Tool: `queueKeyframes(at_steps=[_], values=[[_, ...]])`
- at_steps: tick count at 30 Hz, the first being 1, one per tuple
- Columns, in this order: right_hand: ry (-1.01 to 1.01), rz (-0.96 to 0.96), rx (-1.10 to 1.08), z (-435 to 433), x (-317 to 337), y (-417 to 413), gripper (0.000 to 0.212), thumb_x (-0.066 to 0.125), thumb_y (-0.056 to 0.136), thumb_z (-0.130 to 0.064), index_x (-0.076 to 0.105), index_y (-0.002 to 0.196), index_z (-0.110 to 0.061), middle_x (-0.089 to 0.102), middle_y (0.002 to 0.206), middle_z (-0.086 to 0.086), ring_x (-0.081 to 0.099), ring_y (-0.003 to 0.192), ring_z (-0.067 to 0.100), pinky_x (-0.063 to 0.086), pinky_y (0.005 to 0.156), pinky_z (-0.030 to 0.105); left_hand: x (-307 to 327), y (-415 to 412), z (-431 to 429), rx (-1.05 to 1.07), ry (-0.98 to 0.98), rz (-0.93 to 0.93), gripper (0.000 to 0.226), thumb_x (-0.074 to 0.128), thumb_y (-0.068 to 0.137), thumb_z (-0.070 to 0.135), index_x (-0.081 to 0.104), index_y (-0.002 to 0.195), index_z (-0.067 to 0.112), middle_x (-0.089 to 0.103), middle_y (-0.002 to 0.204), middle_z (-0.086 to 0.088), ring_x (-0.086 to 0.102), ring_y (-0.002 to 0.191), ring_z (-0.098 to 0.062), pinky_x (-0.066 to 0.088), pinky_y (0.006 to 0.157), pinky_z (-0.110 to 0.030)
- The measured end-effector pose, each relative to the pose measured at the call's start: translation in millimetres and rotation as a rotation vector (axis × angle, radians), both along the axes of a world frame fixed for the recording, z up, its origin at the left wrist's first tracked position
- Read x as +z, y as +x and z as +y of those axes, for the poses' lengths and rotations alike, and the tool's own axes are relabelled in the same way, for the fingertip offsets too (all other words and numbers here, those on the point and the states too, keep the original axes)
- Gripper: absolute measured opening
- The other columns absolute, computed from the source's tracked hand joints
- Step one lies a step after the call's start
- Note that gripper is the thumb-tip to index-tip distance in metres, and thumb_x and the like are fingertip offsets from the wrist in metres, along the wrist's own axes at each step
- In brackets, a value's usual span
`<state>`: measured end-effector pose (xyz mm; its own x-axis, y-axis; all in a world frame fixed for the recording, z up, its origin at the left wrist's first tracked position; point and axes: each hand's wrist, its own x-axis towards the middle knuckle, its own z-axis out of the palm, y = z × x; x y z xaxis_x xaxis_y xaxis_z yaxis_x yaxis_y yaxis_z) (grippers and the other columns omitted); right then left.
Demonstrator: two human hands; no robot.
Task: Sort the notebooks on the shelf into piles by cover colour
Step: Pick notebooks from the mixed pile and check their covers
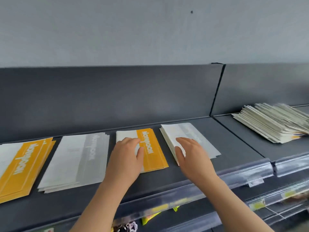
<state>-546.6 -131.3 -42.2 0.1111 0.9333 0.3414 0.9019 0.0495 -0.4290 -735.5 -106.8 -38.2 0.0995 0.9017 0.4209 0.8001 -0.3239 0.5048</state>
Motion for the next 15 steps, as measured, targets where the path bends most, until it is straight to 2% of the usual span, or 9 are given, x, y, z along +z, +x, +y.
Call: queueKeyframes(at_steps=[4,9,12,15], values=[[-0.007,-0.010,-0.059,-19,3,85,0.026,0.043,0.096,-0.018,0.060,0.108,-0.002,0.064,0.108,0.009,0.054,0.104,0.028,0.038,0.092,0.027,1,85,-6,-0.058,-0.003,-0.019,0.030,0.048,0.096,0.026,0.061,0.122,0.018,0.060,0.118,0.002,0.051,0.110,-0.016,0.039,0.089,-0.024],[-0.010,-0.010,-0.141,-35,1,183,0.026,0.044,0.096,-0.016,0.059,0.104,0.004,0.064,0.104,0.015,0.054,0.101,0.033,0.041,0.091,0.032,1,186,-6,-0.129,-0.002,-0.055,0.034,0.048,0.096,0.027,0.059,0.127,0.017,0.059,0.125,0.002,0.052,0.115,-0.014,0.042,0.097,-0.028],[-0.006,-0.022,-0.166,-41,-1,230,0.027,0.043,0.096,-0.017,0.059,0.106,0.002,0.064,0.106,0.013,0.054,0.103,0.031,0.040,0.092,0.032,0,235,-4,-0.164,-0.009,-0.070,0.032,0.048,0.096,0.026,0.060,0.125,0.017,0.060,0.122,0.002,0.053,0.113,-0.015,0.042,0.094,-0.027],[0.023,-0.013,-0.183,-44,-3,269,0.030,0.042,0.097,-0.020,0.058,0.116,-0.002,0.062,0.118,0.008,0.052,0.112,0.026,0.038,0.097,0.029,-1,276,0,-0.201,-0.016,-0.085,0.031,0.049,0.095,0.026,0.060,0.124,0.018,0.061,0.117,0.002,0.054,0.108,-0.014,0.042,0.088,-0.024]])
